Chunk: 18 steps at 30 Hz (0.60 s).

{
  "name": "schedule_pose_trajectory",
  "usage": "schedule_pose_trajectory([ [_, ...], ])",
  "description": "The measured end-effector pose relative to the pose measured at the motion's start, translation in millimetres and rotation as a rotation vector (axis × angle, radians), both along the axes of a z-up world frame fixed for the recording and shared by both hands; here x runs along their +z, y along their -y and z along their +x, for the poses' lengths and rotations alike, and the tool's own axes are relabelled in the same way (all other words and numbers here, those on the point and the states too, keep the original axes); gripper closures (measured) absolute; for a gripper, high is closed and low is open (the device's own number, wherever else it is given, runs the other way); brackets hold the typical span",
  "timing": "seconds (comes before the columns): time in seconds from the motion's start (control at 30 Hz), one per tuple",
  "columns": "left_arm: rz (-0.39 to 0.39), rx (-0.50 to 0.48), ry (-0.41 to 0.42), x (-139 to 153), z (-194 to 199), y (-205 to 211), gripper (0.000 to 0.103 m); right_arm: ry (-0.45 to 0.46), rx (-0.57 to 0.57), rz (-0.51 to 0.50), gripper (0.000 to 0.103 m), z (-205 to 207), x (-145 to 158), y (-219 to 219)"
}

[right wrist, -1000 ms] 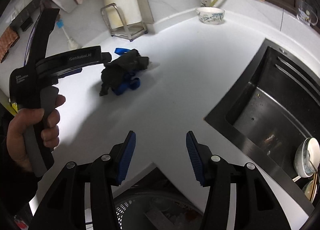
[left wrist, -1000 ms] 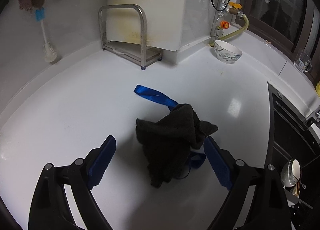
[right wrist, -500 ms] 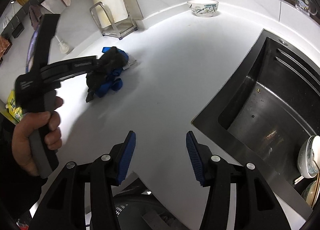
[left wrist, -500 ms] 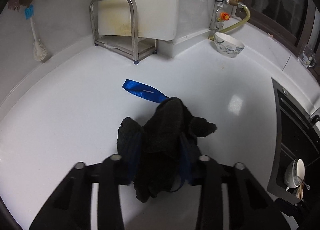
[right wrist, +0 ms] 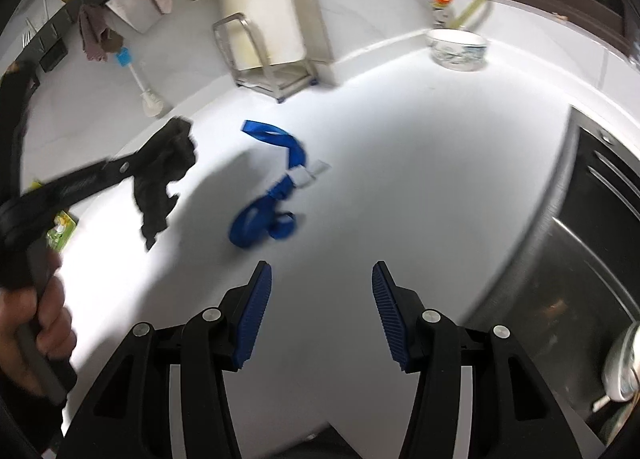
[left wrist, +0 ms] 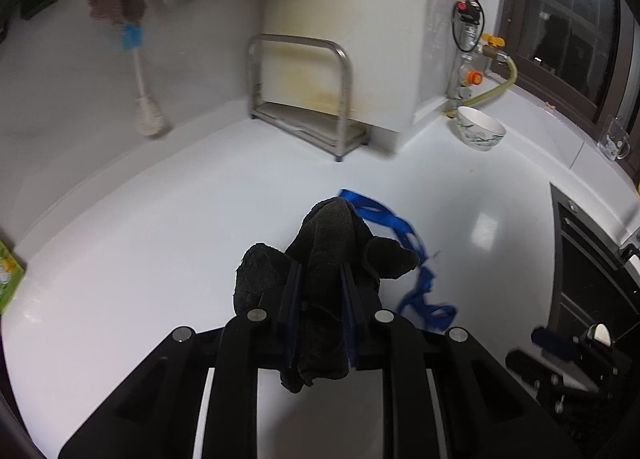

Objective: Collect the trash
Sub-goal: 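Grasp the grey cloth with the left tool while the right tool grasps the blue strap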

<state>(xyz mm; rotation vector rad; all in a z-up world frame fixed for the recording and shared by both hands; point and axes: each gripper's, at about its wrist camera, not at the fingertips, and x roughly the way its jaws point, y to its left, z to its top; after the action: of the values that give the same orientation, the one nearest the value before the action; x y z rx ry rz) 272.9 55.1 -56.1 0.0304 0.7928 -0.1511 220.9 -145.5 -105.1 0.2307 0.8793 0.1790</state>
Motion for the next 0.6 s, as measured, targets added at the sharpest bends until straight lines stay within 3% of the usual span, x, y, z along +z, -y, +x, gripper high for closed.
schedule_pose_trajectory([
  [0.33,0.012,0.074,-0.024,-10.9,-17.1,-53.7,0.084,-0.013,-0.009,-0.013,0.053,61.8,-11.4,-41.6],
  [0.6,0.015,0.096,-0.025,-17.3,-26.0,-76.7,0.084,-0.053,-0.113,-0.092,0.053,91.7,-23.5,-50.8],
])
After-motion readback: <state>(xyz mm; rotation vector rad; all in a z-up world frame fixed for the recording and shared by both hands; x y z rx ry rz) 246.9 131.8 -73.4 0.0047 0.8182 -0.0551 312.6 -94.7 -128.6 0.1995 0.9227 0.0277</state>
